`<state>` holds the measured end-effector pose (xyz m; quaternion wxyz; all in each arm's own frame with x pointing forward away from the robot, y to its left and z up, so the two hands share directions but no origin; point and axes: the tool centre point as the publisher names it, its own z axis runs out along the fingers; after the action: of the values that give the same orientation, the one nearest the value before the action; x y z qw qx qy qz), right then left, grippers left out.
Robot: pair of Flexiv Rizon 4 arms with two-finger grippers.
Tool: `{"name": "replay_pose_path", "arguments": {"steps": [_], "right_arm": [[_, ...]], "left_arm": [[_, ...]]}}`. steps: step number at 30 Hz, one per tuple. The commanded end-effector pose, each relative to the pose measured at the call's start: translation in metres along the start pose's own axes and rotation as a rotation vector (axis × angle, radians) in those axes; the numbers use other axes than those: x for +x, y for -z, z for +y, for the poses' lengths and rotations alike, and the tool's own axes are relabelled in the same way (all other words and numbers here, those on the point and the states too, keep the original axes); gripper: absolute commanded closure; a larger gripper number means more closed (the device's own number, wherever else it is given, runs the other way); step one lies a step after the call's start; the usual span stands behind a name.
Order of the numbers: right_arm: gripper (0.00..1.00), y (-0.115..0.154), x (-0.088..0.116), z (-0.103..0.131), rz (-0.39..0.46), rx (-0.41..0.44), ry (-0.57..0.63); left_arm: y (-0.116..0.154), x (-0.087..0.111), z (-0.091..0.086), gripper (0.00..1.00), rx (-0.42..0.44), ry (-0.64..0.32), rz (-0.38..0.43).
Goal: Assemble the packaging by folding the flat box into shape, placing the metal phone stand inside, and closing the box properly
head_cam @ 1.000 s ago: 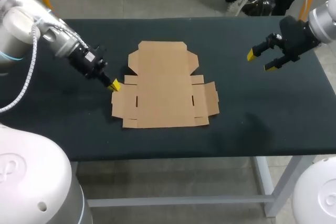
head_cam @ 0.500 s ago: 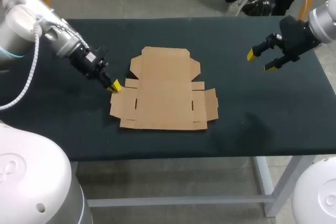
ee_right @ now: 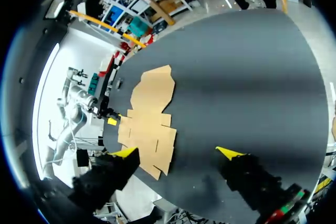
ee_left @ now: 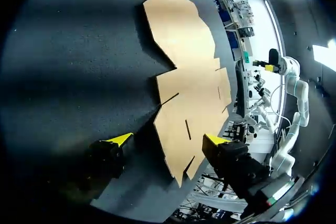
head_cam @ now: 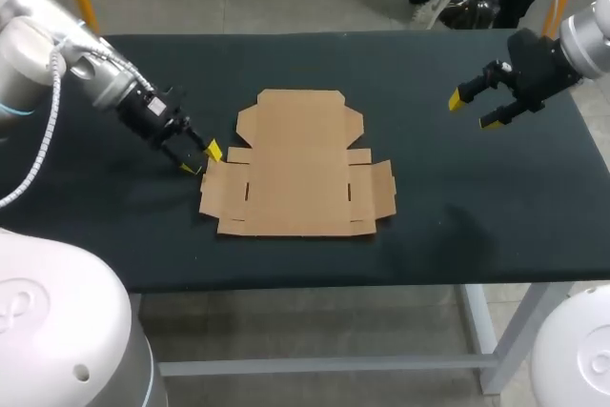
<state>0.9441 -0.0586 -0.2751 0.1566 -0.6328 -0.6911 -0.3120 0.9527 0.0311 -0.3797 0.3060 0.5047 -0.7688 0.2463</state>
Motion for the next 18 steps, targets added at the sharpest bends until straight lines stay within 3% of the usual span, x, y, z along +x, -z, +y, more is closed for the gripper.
{"name": "replay_pose_path", "arguments": {"steps": [1,2,6,9,11,18], "right_arm": [[0.0,0.001,0.0,0.0,0.003,0.005,0.001],[0.0,0.001,0.0,0.0,0.003,0.005,0.001],[0.0,0.001,0.0,0.0,0.003,0.005,0.001],[0.0,0.001,0.0,0.0,0.003,0.005,0.001],[0.0,0.001,0.0,0.0,0.003,0.005,0.001],[0.0,0.001,0.0,0.0,0.003,0.005,0.001]], "left_arm": [[-0.003,0.006,0.003,0.35,0.003,0.005,-0.026],[-0.006,0.006,0.003,0.44,0.0,0.01,-0.031],[-0.011,0.006,0.003,0.58,0.006,0.018,-0.043],[-0.014,0.007,0.004,0.78,0.022,0.034,-0.056],[-0.016,0.006,0.006,1.0,0.031,0.04,-0.055],[-0.017,0.007,0.016,1.0,0.073,0.085,-0.074]]}}
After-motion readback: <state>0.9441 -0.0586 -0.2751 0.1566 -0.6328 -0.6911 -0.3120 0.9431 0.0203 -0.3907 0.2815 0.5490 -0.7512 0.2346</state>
